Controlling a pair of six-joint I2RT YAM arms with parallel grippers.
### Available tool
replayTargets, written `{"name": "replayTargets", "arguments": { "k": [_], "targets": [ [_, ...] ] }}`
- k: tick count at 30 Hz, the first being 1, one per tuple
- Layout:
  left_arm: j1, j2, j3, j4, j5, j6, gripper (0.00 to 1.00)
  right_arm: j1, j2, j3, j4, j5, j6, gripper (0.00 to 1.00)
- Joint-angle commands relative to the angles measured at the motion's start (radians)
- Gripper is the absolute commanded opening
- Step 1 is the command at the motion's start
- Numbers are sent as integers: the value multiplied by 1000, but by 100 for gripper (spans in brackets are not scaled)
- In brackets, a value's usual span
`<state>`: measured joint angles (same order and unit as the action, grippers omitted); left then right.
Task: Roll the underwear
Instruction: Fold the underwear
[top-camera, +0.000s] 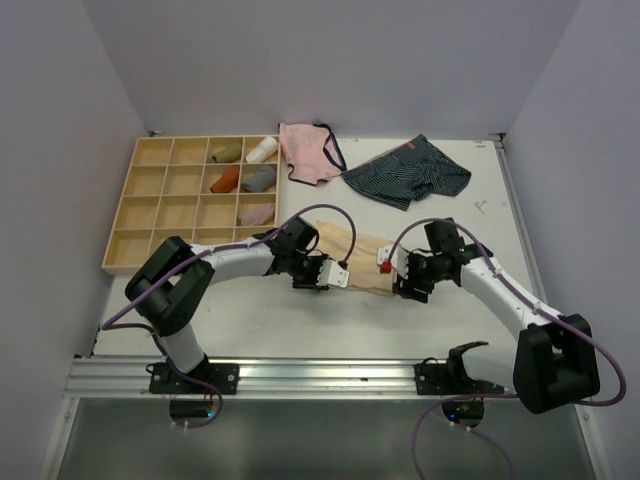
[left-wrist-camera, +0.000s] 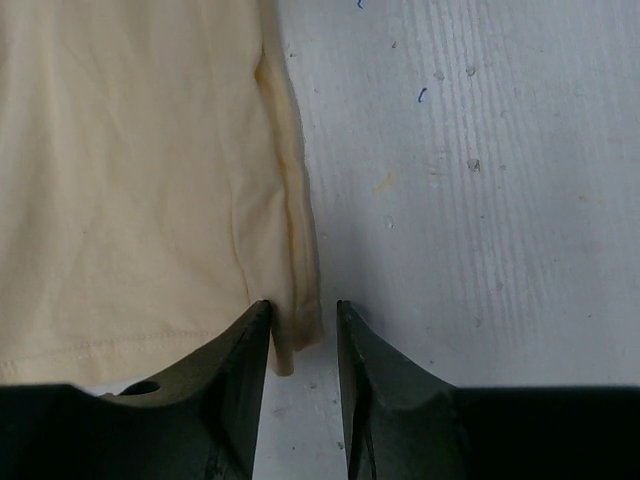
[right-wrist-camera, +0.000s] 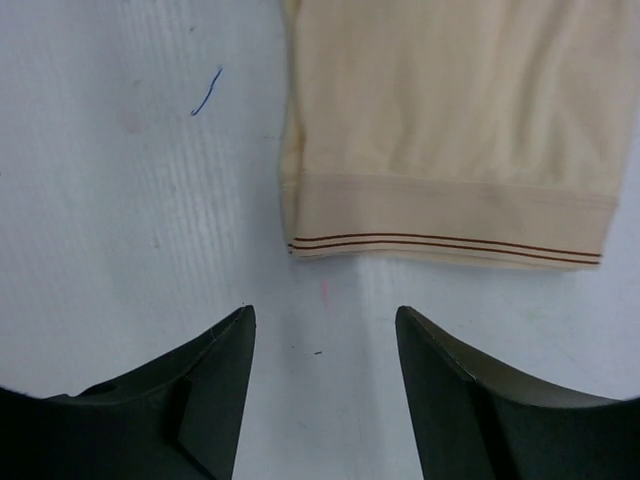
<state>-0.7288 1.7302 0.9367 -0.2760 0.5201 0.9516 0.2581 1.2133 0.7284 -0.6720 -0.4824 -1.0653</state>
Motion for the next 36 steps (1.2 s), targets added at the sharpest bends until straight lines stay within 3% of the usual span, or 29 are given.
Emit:
{"name": "replayTargets", "arguments": {
  "k": [1,7,21,24,27,28,32,36],
  "targets": [
    [-3,-20,-10,-2,44,-19,37,23,-55,-75,121,-16,-220,63],
    [5,-24,-16,26,40,-39,41,38,-78,-170,198,-56,-364,62],
    [11,2,16,24,26,-40,43,89,118,-104,186,-50,-394,59],
    [11,3,17,20,26,-30,43,93,187,-67,175,-2,-383,53],
    [11,9,24,9,23,-17,44,93,224,-46,135,16,-412,40],
    [11,12,30,3,15,-13,43,93,223,-52,129,16,-439,31],
    [11,29,43,-18,12,6,42,96,190,-92,130,18,-493,16],
    [11,75,86,-89,12,18,27,96,186,-55,73,-16,-476,8]
  ]
}}
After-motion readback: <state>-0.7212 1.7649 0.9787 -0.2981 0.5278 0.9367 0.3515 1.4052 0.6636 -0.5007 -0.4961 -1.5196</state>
